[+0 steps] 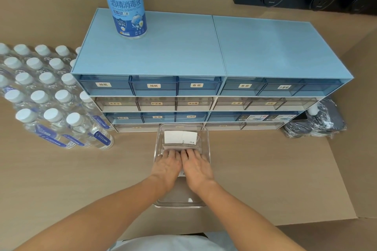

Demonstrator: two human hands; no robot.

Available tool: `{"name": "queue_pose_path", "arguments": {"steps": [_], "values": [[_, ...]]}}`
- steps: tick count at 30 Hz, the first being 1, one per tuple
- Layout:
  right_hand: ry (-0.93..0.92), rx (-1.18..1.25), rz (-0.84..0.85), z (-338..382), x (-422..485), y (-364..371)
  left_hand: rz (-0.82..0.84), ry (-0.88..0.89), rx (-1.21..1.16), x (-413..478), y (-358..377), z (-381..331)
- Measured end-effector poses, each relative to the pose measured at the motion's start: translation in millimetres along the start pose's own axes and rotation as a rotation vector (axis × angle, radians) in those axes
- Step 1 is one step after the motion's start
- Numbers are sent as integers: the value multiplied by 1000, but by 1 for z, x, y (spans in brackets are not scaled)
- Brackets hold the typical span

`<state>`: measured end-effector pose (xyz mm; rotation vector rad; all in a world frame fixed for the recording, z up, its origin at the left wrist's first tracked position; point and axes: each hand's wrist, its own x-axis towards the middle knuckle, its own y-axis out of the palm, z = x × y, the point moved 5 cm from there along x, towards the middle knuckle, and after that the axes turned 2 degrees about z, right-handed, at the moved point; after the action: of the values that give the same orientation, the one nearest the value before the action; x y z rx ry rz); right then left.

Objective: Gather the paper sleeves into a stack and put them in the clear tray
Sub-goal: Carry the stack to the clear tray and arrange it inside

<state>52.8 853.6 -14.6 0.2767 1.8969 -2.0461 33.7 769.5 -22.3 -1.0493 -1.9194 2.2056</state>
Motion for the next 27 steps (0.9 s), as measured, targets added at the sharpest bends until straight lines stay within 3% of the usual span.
{"name": "queue_pose_path", "arguments": {"steps": [17, 27], "values": [[47, 70, 229, -5, 17, -3, 149, -14, -4, 21, -5, 6], [84, 50, 209, -3, 10, 0, 173, -19, -66, 16, 1, 6]]}}
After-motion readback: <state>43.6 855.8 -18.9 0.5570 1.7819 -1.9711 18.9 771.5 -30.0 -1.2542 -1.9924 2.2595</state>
